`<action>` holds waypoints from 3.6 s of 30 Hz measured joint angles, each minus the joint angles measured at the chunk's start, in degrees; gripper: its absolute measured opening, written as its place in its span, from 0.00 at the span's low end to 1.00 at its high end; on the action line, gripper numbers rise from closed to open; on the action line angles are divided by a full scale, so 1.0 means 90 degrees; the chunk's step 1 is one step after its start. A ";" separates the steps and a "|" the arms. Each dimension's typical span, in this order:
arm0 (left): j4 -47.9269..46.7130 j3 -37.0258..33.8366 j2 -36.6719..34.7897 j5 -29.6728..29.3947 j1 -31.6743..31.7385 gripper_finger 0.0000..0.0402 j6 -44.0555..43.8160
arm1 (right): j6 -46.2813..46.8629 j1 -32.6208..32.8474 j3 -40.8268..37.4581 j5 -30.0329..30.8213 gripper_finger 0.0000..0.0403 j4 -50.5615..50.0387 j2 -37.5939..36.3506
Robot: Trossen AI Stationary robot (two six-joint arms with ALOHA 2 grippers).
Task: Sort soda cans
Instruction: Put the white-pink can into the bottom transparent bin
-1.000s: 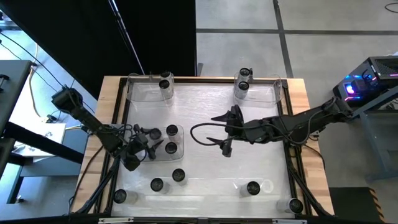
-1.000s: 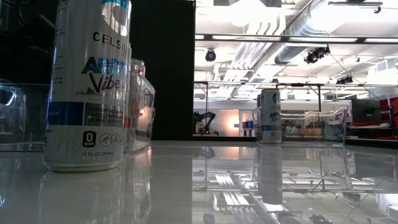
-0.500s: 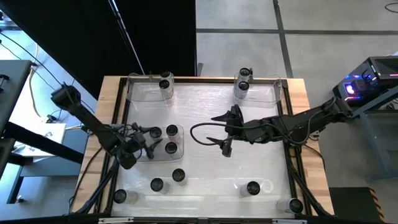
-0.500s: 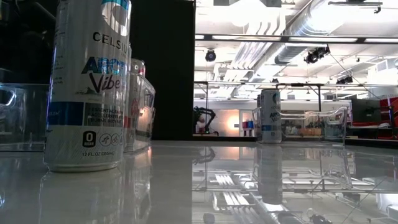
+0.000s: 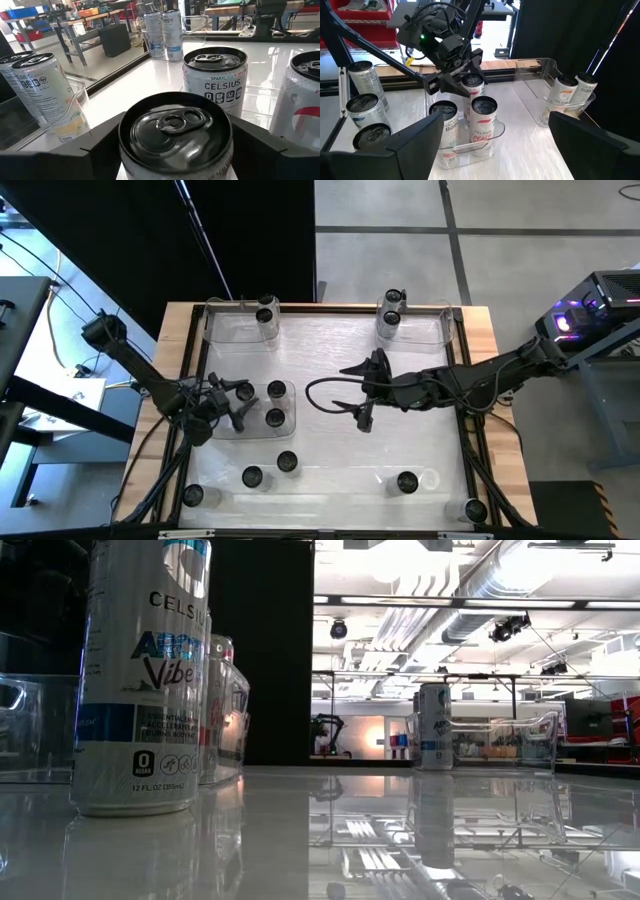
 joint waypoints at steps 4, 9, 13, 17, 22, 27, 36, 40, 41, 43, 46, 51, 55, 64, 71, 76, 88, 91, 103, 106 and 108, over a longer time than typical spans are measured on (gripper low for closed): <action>-0.0006 0.0000 -0.0068 0.0009 0.0000 0.64 -0.0004 | 0.0041 0.0000 0.0000 0.0000 0.89 -0.0007 0.0002; 0.0035 0.0000 -0.0081 -0.0020 0.0112 0.62 -0.0161 | 0.0045 0.0000 0.0000 0.0000 0.89 -0.0007 0.0002; 0.0215 -0.0002 -0.0081 -0.0057 0.0220 0.62 -0.0113 | 0.0045 0.0000 0.0000 0.0000 0.89 -0.0007 0.0002; 0.0408 -0.0002 -0.0071 0.0046 0.0370 0.62 0.0033 | 0.0045 0.0000 0.0000 0.0000 0.89 -0.0007 0.0002; 0.0573 -0.0002 -0.0060 0.0645 0.0563 0.62 0.0414 | 0.0045 0.0000 0.0000 0.0000 0.89 -0.0007 0.0002; 0.0935 -0.0002 -0.0034 0.1115 0.0792 0.63 0.1119 | 0.0045 0.0000 0.0000 0.0000 0.89 -0.0005 0.0002; 0.0918 0.0007 -0.0030 0.1320 0.1104 0.69 0.1144 | 0.0048 0.0000 0.0002 0.0000 0.89 -0.0012 0.0002; 0.0915 0.0007 -0.0082 0.1311 0.1112 0.70 0.1154 | 0.0098 0.0000 0.0002 0.0000 0.89 -0.0072 0.0002; 0.0896 0.0005 -0.0120 0.1318 0.1112 0.70 0.1156 | 0.0098 0.0000 0.0002 0.0000 0.89 -0.0090 0.0002; 0.0867 0.0002 -0.0221 0.1336 0.1112 0.70 0.1258 | 0.0121 0.0000 0.0002 0.0000 0.89 -0.0104 0.0002; 0.0840 -0.0005 -0.0427 0.1357 0.1087 0.70 0.1479 | 0.0145 -0.0002 0.0002 0.0000 0.89 -0.0104 0.0002; 0.0877 -0.0005 -0.0813 0.1406 0.1086 0.70 0.1707 | 0.0146 0.0000 0.0002 0.0000 0.89 -0.0104 0.0002; 0.0919 0.0007 -0.0977 0.1416 0.1086 0.70 0.1721 | 0.0144 -0.0001 0.0002 0.0000 0.89 -0.0106 0.0002; 0.0926 0.0005 -0.0964 0.1433 0.1083 0.70 0.1886 | 0.0144 0.0000 0.0005 0.0000 0.89 -0.0106 0.0002; 0.1216 0.0443 -0.0980 0.1544 0.1083 0.70 0.2731 | 0.0096 0.0000 0.0005 0.0000 0.89 -0.0101 0.0002; 0.1213 0.0835 -0.0980 0.1790 0.1031 0.70 0.3181 | 0.0012 0.0043 0.0012 0.0010 0.89 -0.0101 0.0000; 0.1697 0.1230 -0.0304 0.1827 0.0345 0.70 0.3486 | 0.0794 0.1566 0.1957 0.0085 0.89 -0.3336 -0.0019; 0.2421 0.1359 0.0242 0.1812 0.0274 0.70 0.4019 | 0.2217 0.2078 0.2192 0.0097 0.89 -0.4512 -0.0013; 0.2731 0.2003 0.1720 0.1760 0.0277 0.70 0.4431 | 0.7052 0.4931 0.0597 0.2327 0.89 -0.5015 0.0438; 0.2765 0.2018 0.1848 0.1568 0.0277 0.70 0.4236 | 0.7916 0.5177 0.0121 0.2393 0.89 -0.4873 0.0720; 0.2767 0.2018 0.1867 0.1449 0.0279 0.70 0.4149 | 0.8080 0.5245 -0.0125 0.2499 0.89 -0.4579 0.0884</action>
